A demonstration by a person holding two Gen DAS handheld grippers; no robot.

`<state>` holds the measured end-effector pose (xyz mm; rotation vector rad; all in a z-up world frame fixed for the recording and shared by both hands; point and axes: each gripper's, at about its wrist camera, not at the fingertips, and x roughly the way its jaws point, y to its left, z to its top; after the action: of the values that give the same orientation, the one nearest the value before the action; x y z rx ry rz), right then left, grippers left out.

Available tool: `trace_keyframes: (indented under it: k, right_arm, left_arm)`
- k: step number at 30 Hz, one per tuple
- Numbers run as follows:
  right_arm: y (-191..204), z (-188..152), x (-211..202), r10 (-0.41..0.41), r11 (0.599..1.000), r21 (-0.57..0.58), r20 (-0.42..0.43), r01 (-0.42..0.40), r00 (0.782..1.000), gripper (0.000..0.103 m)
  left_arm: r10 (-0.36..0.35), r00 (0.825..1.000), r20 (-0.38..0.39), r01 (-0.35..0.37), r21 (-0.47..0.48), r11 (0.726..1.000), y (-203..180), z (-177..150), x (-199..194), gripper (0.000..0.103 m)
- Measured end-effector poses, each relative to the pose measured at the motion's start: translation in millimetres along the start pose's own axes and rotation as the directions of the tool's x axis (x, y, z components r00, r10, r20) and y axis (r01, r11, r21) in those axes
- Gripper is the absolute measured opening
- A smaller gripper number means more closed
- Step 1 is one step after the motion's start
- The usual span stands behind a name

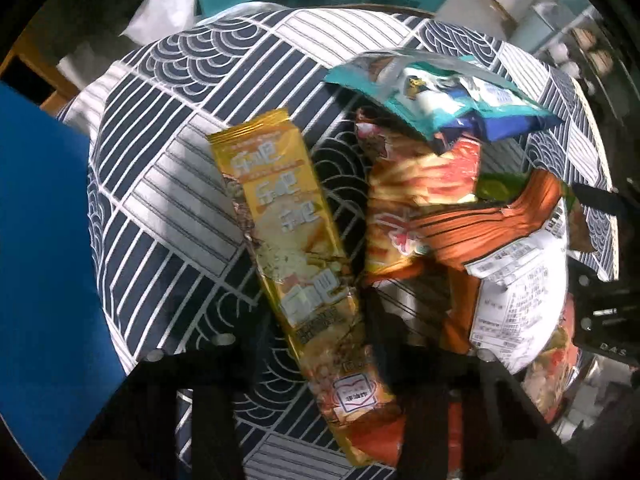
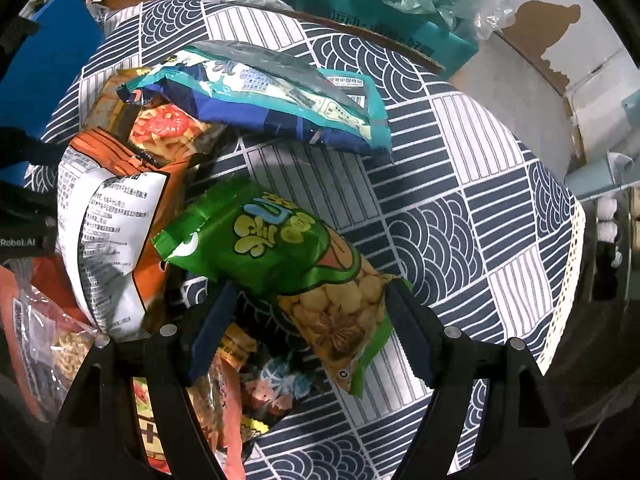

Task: Organize snacks
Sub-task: 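Grasp the gold wafer bar with the left tool while the right tool grasps the green pea bag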

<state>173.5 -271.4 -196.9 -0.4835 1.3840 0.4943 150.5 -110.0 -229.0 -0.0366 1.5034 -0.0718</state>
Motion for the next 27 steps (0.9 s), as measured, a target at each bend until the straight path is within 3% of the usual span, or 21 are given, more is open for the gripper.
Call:
trace_keyframes:
  k: [4, 6, 8, 14, 19, 21, 27]
  right_arm:
    - [1.6, 4.1, 0.9, 0.015, 1.000, 0.012, 0.003, -0.015, 1.000, 0.076]
    - [0.2, 4.7, -1.5, 0.024, 0.999, 0.034, -0.002, -0.024, 1.000, 0.053]
    - [-4.6, 6.1, -3.1, 0.045, 0.997, 0.067, -0.008, -0.045, 0.999, 0.045]
    - [-20.3, 2.3, -4.7, 0.118, 0.977, 0.185, -0.035, -0.110, 0.992, 0.037]
    - [-37.0, -6.9, -8.5, 0.181, 0.929, 0.332, -0.018, -0.165, 0.983, 0.031]
    - [-40.0, -9.7, -12.8, 0.196, 0.915, 0.359, 0.005, -0.185, 0.981, 0.017]
    - [-36.1, -17.2, -28.9, 0.200, 0.915, 0.351, 0.031, -0.198, 0.979, 0.012]
  left_arm:
    - [0.075, 0.996, 0.058, -0.078, 0.055, 0.995, -3.6, 6.9, -5.9, 0.034]
    - [0.119, 0.989, 0.085, -0.126, 0.081, 0.989, -2.3, 9.6, -10.4, 0.032]
    - [0.132, 0.987, 0.096, -0.141, 0.085, 0.986, 1.8, 12.4, -14.6, 0.032]
    - [0.130, 0.987, 0.091, -0.133, 0.030, 0.991, 18.1, 21.1, -19.5, 0.032]
    - [0.113, 0.989, 0.101, -0.115, 0.020, 0.993, 22.1, 14.0, -24.0, 0.032]
    - [0.109, 0.988, 0.110, -0.113, 0.030, 0.993, 18.3, 8.2, -33.2, 0.032]
    - [0.093, 0.988, 0.127, -0.099, 0.039, 0.994, 13.8, 1.1, -48.1, 0.032]
